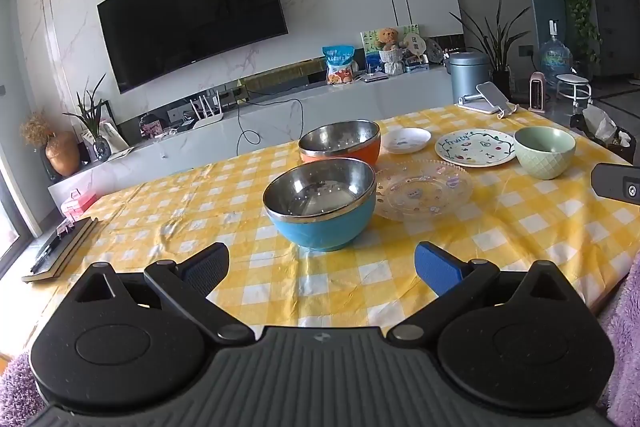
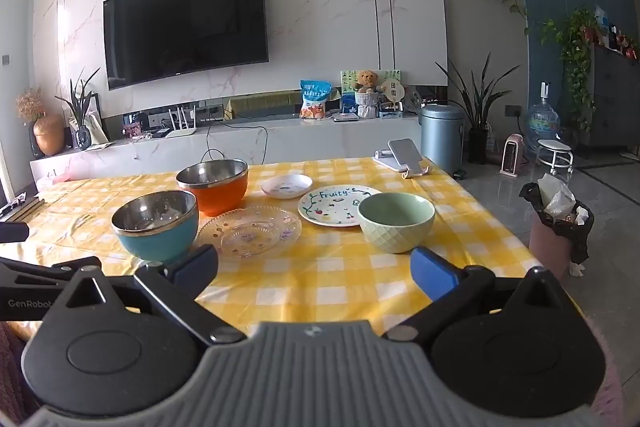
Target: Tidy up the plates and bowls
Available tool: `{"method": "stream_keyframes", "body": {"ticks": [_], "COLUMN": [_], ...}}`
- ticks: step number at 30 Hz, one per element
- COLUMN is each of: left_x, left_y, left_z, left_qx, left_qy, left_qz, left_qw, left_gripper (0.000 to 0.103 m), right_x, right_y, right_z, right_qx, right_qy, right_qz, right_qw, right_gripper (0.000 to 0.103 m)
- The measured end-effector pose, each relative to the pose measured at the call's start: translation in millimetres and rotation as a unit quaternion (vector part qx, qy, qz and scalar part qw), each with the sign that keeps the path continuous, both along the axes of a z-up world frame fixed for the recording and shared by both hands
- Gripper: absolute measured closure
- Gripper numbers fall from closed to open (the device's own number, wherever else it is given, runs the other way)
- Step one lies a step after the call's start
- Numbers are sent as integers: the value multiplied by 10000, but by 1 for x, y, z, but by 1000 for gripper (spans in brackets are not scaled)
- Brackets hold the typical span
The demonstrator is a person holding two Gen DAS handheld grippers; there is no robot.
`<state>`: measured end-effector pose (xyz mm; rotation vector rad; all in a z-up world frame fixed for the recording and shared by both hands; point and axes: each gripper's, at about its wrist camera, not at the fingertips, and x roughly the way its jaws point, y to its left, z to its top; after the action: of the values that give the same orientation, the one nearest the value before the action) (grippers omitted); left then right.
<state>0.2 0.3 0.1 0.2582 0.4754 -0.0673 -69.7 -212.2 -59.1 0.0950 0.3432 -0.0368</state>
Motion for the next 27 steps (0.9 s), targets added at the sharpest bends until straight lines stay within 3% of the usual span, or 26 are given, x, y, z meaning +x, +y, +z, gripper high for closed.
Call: {"method": "stream_keyframes", "body": {"ticks": [27], "left_x": [-1], "left_y": [-3], "left_z": [0], "left_qx": [51], "left_qy": [11], "left_qz": [-13], "left_qw": [10000], "left_gripper": [0], "right_x": [2], "right_y": [-2], "right_z": [-3], "right_qx": [20], "right_qy": [116], "right_qz": [-39], "right_qw": [9999], "right_gripper": [3]}}
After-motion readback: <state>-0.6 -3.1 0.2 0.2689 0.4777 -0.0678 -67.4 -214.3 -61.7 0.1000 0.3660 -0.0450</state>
